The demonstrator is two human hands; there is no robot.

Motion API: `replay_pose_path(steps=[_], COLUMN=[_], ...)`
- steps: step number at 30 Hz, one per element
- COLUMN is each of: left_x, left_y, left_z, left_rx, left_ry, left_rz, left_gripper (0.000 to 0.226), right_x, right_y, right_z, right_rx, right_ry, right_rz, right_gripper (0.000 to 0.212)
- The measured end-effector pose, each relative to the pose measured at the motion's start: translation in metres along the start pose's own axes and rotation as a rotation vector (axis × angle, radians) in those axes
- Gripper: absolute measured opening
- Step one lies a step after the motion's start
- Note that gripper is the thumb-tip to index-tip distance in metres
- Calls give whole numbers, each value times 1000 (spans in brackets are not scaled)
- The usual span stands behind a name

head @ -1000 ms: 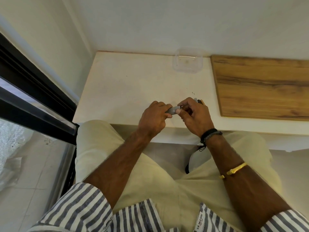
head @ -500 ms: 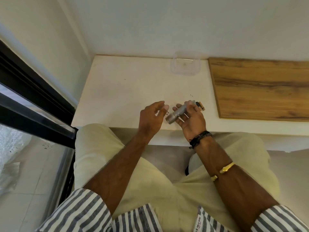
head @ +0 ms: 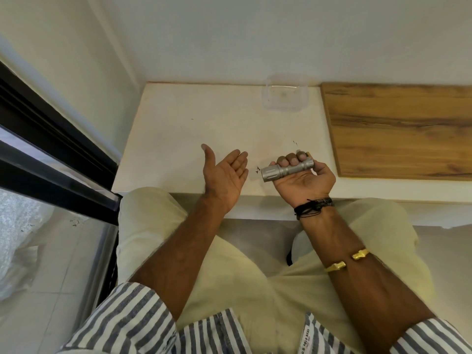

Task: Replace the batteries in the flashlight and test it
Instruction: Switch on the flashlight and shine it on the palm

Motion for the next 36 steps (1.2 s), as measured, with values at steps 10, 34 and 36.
replay_pose_path(steps=[10,34,36], left_x=[2,-3,-3], left_y=[-2,-4,-4], left_z=[3,-3,-2], left_rx=[-79,-70,-80], left_ry=[94,35,44], left_rz=[-34,-27,-40], left_gripper=[109,105,105], right_x=[-4,-4,-4], right_y=[3,5,5], right_z=[6,5,4], right_rx=[-28,-2,-9], right_ry=[-27,-30,-52], right_rz=[-30,-62,-58], right_gripper=[13,9,10])
Point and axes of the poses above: each hand's wrist, its own y-axis away from the middle knuckle, its own z-axis out of the palm, x = y × z, the point moved 6 cm from there along -y, towards the middle knuckle
